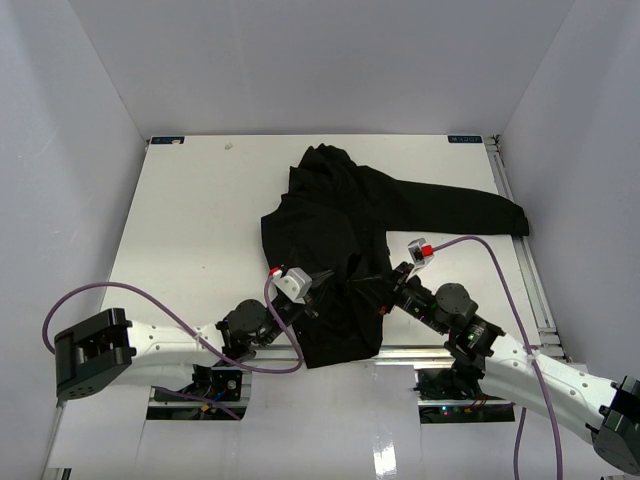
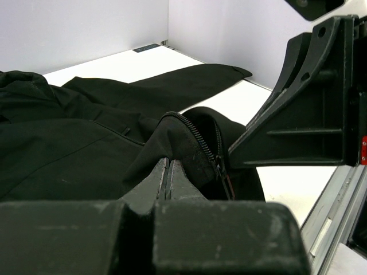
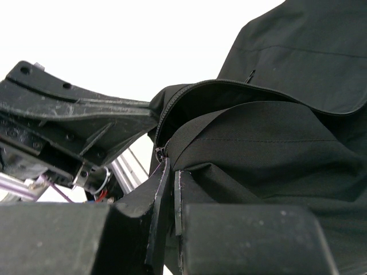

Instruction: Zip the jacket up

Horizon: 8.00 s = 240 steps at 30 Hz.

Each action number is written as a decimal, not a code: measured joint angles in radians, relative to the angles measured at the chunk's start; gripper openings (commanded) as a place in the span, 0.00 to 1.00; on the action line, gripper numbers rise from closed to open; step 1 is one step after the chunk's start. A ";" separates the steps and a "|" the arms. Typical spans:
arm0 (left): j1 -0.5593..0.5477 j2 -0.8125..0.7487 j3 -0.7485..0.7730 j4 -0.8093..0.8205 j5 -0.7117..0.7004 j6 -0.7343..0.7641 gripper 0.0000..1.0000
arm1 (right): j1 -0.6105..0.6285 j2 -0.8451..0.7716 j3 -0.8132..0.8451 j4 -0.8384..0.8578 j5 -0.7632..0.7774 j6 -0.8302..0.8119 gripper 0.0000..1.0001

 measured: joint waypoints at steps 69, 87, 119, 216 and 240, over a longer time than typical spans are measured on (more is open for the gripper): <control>-0.074 0.119 0.045 0.063 -0.202 0.138 0.00 | 0.209 0.088 0.090 -0.151 0.348 -0.005 0.08; -0.082 0.126 0.045 0.070 -0.201 0.147 0.00 | 0.210 0.055 0.090 -0.152 0.384 -0.004 0.08; -0.087 0.060 0.038 0.043 -0.074 0.186 0.00 | 0.211 -0.007 0.091 -0.205 0.416 -0.024 0.08; -0.087 0.038 0.041 -0.102 0.176 0.187 0.60 | 0.211 0.008 0.138 -0.308 0.340 -0.081 0.08; 0.045 -0.010 0.042 -0.158 0.312 -0.090 0.39 | 0.211 0.008 0.126 -0.306 0.323 -0.100 0.08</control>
